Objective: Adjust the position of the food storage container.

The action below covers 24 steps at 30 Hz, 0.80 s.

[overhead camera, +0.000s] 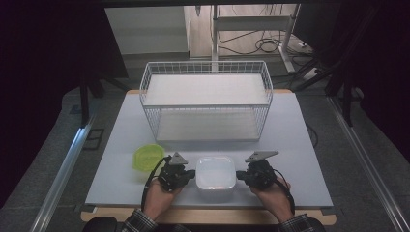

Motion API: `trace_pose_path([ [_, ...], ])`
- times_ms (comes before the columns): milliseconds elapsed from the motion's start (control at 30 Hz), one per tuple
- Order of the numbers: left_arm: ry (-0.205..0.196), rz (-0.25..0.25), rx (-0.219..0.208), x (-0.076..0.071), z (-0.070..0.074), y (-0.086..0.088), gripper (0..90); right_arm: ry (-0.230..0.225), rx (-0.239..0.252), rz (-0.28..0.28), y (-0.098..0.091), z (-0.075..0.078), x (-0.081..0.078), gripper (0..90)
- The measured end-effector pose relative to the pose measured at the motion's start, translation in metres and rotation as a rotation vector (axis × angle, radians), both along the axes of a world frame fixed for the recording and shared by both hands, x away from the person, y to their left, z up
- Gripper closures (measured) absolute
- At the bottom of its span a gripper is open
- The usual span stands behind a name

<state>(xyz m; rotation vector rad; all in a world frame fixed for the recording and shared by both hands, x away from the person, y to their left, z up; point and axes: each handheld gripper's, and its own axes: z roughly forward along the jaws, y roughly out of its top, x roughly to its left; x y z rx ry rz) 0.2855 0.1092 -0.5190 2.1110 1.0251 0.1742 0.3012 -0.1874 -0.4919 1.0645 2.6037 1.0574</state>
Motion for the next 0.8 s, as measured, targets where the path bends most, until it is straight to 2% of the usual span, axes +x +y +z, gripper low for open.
trace_pose_path([
  [100, -0.015, 0.009, 0.002, -0.002, 0.003, 0.004, 87.9, -0.005, -0.011, -0.008, -0.002, 0.002, 0.000, 84.9],
  [200, -0.043, 0.036, -0.008, -0.007, 0.011, 0.014, 82.3, -0.041, -0.002, -0.031, -0.011, 0.009, 0.002, 80.1],
  [300, -0.074, 0.044, -0.018, -0.015, 0.014, 0.023, 69.0, -0.074, 0.027, -0.039, -0.022, 0.012, 0.004, 71.1],
  [333, -0.085, 0.045, -0.022, -0.018, 0.014, 0.026, 57.7, -0.088, 0.031, -0.044, -0.028, 0.013, 0.002, 64.6],
  [367, -0.091, 0.041, -0.027, -0.021, 0.014, 0.029, 57.7, -0.088, 0.031, -0.044, -0.028, 0.013, 0.002, 64.6],
  [400, -0.093, 0.036, -0.032, -0.024, 0.014, 0.032, 52.3, -0.111, 0.023, -0.042, -0.033, 0.014, -0.002, 57.5],
  [433, -0.095, 0.035, -0.040, -0.026, 0.014, 0.034, 52.3, -0.111, 0.023, -0.042, -0.033, 0.014, -0.002, 57.5],
  [567, -0.090, 0.023, -0.066, -0.033, 0.013, 0.041, 34.4, -0.159, 0.026, -0.040, -0.042, 0.014, -0.008, 41.3],
  [667, -0.104, 0.024, -0.052, -0.039, 0.011, 0.044, 22.9, -0.174, 0.041, -0.044, -0.044, 0.013, -0.010, 30.0],
  [733, -0.125, 0.021, -0.030, -0.042, 0.009, 0.047, 19.4, -0.184, 0.063, -0.048, -0.043, 0.012, -0.014, 24.2],
  [800, -0.121, 0.018, -0.031, -0.043, 0.007, 0.050, 15.1, -0.187, 0.071, -0.043, -0.043, 0.010, -0.017, 19.1],
])
